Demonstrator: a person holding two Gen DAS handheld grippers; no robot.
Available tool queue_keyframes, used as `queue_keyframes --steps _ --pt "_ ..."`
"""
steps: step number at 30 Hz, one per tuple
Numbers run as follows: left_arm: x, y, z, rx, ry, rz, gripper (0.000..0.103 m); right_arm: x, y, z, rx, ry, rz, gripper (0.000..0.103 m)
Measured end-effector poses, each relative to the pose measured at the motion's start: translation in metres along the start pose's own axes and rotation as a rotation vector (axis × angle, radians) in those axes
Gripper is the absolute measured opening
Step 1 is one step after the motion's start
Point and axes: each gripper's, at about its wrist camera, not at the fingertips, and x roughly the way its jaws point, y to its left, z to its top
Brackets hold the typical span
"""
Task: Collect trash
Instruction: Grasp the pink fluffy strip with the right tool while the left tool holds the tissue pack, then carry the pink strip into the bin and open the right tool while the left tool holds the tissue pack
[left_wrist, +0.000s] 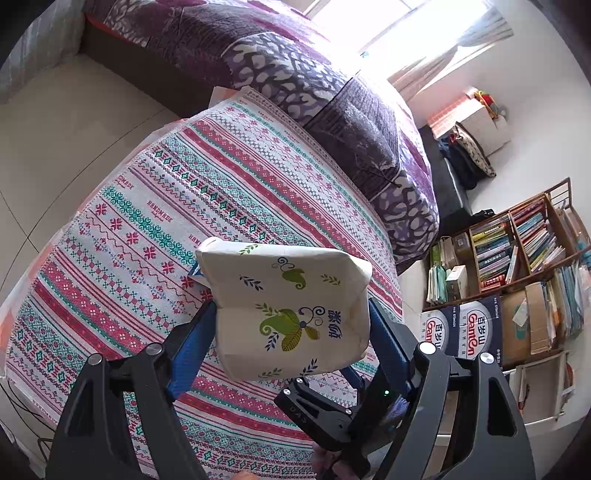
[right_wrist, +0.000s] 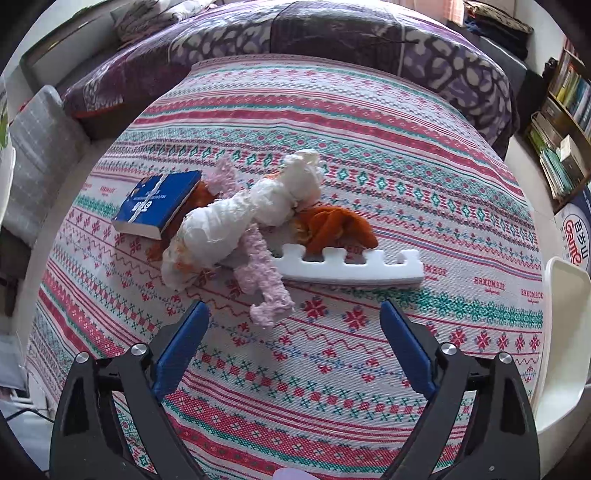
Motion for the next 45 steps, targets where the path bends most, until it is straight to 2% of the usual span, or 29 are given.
queue_keyframes --steps 1,2,4,5,6,11,18,27,45 --pt "-0.001 0.001 0.001 0.0 -0.003 0.004 0.078 0.003 0.002 0.0 -0.005 0.005 0.0 0.08" --pt "-0.002 0.002 0.001 -0.001 -0.006 0.005 0.078 0.007 0.003 0.001 -0.003 0.015 0.005 0.071" --pt "-0.003 0.004 0.002 -0.004 -0.007 0.003 0.078 0.017 0.002 0.002 0.018 0.06 0.033 0.046" --pt "-0.003 0.005 0.003 -0.004 -0.009 0.005 0.078 0.022 0.0 0.001 0.031 0.082 0.044 0.027" --pt "-0.003 0.005 0.003 -0.002 -0.011 0.008 0.078 0.021 -0.003 0.001 0.039 0.076 0.031 0.017" --pt "-0.006 0.002 0.004 0.004 -0.027 0.01 0.078 -0.002 -0.017 0.004 0.106 0.014 0.15 0.013" --pt "-0.012 -0.019 0.001 0.063 -0.085 0.038 0.078 -0.067 -0.03 0.013 0.124 -0.171 0.192 0.012" --pt "-0.013 -0.05 -0.01 0.159 -0.179 0.1 0.078 -0.11 -0.064 0.02 0.191 -0.304 0.161 0.012" --pt "0.011 -0.124 -0.048 0.37 -0.28 0.188 0.078 -0.148 -0.13 0.006 0.29 -0.391 0.041 0.012"
